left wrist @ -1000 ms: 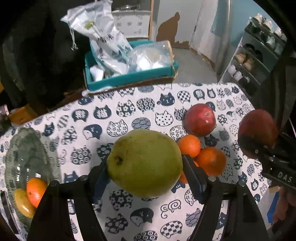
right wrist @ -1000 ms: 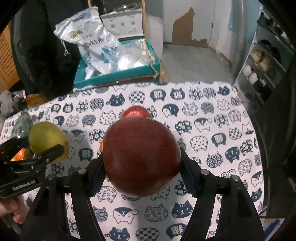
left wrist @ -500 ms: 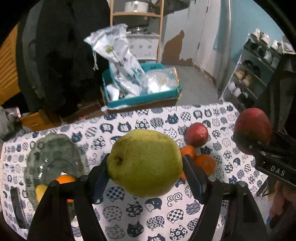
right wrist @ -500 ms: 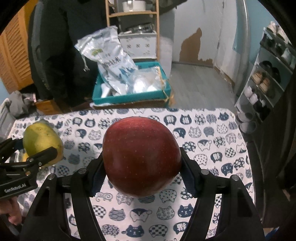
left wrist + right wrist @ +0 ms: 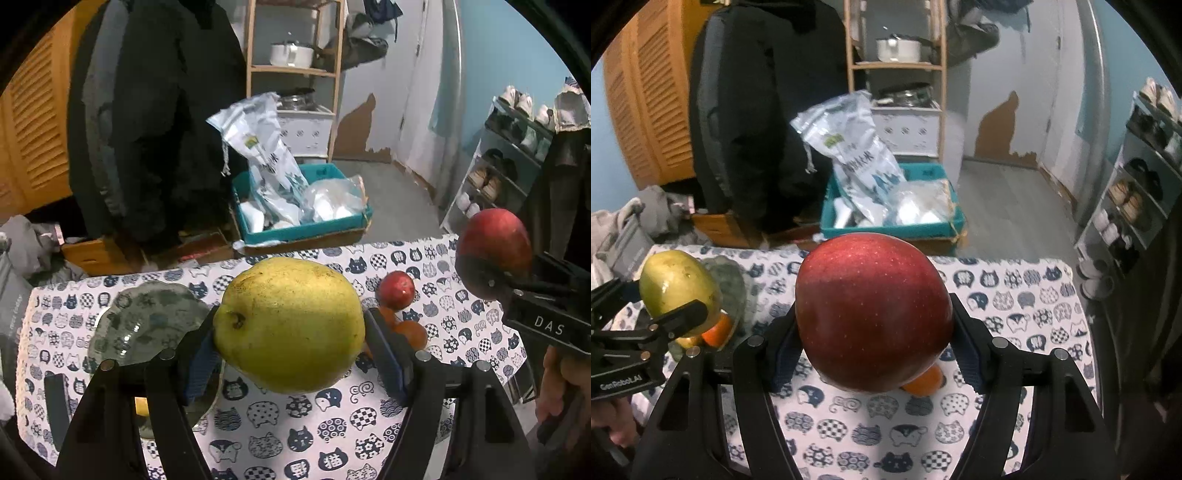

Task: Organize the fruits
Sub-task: 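Carry the pear in the left tool while the right tool carries the apple toward the bowl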

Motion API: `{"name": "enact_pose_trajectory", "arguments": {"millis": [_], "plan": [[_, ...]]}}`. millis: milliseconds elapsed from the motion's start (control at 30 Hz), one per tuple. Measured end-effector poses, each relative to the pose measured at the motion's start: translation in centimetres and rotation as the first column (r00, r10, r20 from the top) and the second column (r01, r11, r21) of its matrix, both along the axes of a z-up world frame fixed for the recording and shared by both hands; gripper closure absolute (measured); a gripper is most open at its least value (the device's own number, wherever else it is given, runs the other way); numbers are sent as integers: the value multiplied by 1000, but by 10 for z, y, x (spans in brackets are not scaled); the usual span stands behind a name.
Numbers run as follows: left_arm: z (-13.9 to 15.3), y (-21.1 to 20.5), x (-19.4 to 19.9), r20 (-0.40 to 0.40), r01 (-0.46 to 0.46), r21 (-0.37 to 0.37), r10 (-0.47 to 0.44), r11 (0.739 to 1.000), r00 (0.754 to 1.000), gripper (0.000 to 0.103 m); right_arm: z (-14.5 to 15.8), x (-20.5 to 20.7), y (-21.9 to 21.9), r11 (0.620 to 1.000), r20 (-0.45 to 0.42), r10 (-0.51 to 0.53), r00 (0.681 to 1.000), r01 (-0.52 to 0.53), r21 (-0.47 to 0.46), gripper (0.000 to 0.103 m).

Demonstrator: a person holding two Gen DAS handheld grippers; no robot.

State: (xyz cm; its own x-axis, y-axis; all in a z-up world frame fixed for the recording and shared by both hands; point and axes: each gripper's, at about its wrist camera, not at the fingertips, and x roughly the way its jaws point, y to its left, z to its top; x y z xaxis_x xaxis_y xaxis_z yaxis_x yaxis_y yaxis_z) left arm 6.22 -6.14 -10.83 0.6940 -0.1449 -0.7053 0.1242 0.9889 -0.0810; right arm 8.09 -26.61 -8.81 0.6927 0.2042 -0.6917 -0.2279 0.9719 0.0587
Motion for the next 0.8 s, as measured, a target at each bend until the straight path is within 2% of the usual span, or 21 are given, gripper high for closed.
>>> {"name": "enact_pose_trajectory", "arguments": {"millis": [433, 800], "plan": [[26, 51, -21, 71, -95, 7, 94, 995, 993, 27, 29, -7, 48, 997, 60, 79, 995, -80, 3, 32], [24, 100, -27, 69, -180, -1, 179, 984, 981, 27, 32, 1, 100, 987, 57, 160, 985, -161, 15, 32]]}}
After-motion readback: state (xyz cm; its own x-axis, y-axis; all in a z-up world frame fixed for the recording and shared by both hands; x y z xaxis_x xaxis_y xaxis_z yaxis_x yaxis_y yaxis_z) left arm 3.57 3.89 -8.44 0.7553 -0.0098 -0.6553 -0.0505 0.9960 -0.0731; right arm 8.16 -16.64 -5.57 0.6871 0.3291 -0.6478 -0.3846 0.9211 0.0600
